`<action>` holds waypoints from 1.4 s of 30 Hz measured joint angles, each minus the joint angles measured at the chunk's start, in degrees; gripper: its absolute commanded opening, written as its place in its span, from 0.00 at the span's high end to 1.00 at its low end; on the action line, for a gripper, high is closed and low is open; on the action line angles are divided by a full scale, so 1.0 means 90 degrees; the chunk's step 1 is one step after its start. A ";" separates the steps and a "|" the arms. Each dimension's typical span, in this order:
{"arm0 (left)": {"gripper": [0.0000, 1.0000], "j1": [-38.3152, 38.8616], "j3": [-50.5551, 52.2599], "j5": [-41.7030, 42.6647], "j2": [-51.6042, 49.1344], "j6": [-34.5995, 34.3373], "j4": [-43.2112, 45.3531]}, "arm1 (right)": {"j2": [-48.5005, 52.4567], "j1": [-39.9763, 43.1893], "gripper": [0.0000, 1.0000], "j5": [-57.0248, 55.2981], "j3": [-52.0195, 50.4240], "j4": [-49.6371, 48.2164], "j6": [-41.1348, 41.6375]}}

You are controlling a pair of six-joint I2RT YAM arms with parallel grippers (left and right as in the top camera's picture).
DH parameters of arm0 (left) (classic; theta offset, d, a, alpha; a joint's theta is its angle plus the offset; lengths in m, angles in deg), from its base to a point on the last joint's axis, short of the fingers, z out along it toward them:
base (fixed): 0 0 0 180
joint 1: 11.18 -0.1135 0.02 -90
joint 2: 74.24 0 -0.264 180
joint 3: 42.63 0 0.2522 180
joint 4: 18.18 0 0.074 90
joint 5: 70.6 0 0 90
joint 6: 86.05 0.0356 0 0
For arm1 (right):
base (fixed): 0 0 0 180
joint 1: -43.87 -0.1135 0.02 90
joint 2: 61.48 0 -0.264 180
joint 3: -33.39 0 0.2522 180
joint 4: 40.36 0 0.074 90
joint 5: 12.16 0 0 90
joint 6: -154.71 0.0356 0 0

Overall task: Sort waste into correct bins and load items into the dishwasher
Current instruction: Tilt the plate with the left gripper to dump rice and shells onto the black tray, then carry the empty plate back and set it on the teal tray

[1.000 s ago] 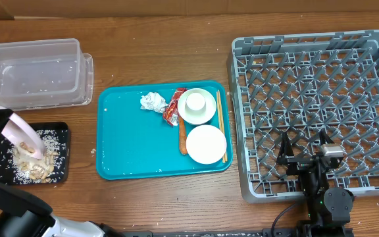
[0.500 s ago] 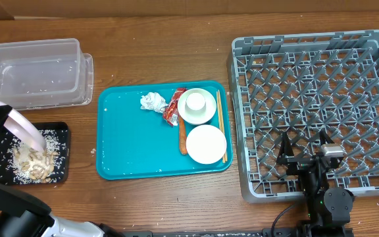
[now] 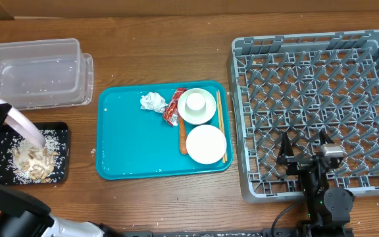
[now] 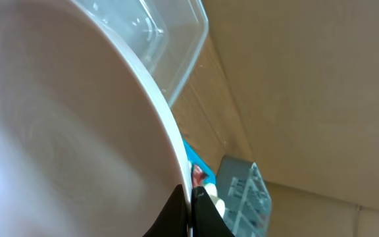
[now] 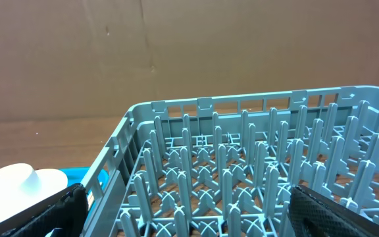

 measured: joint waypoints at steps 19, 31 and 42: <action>0.96 0.0015 0.0010 -0.0136 -0.0002 0.0051 -0.0884 | 0.0000 0.0000 0.00 0.0000 0.0000 0.0000 0.0002; 0.96 0.1581 -0.0444 -0.0971 0.0814 -0.0141 -0.1103 | 0.0000 0.0000 0.00 0.0002 0.0000 0.0002 0.0005; 0.96 0.5326 -0.0614 -0.3162 0.1894 -0.0954 -0.1151 | 0.0000 0.0000 0.00 0.0002 0.0000 0.0000 0.0005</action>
